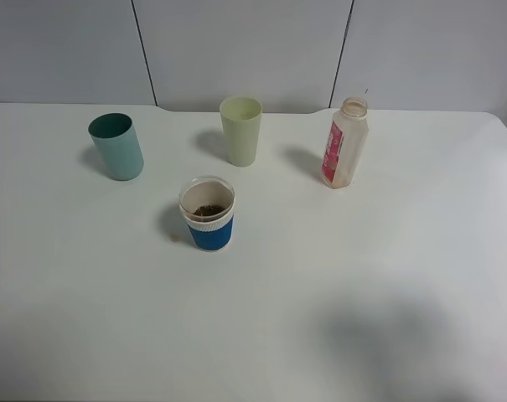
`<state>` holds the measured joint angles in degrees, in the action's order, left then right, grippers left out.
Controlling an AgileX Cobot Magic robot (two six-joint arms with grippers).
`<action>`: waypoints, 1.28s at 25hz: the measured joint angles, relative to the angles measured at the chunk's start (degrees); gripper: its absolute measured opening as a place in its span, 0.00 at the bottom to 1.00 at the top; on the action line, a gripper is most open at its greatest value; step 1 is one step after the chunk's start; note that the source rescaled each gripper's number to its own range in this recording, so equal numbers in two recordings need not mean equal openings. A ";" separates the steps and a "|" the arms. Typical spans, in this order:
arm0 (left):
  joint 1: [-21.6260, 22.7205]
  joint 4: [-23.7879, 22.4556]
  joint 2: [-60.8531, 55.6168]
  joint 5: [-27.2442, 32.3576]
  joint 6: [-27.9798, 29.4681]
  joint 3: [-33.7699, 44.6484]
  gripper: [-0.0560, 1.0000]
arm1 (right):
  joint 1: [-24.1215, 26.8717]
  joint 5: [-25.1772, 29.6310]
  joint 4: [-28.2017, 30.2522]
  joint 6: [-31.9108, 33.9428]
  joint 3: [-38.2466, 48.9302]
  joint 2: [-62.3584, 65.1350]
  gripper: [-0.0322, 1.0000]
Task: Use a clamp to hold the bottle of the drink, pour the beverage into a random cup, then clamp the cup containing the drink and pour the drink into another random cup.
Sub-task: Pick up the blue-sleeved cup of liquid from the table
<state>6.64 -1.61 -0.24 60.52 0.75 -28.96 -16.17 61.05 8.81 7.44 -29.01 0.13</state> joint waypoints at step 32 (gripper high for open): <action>0.00 0.00 0.00 0.00 0.00 0.00 1.00 | 17.06 0.00 0.11 0.00 0.00 0.00 1.00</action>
<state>6.64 -1.61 -0.24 60.52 0.75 -28.96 0.89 61.05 8.91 7.44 -29.01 0.13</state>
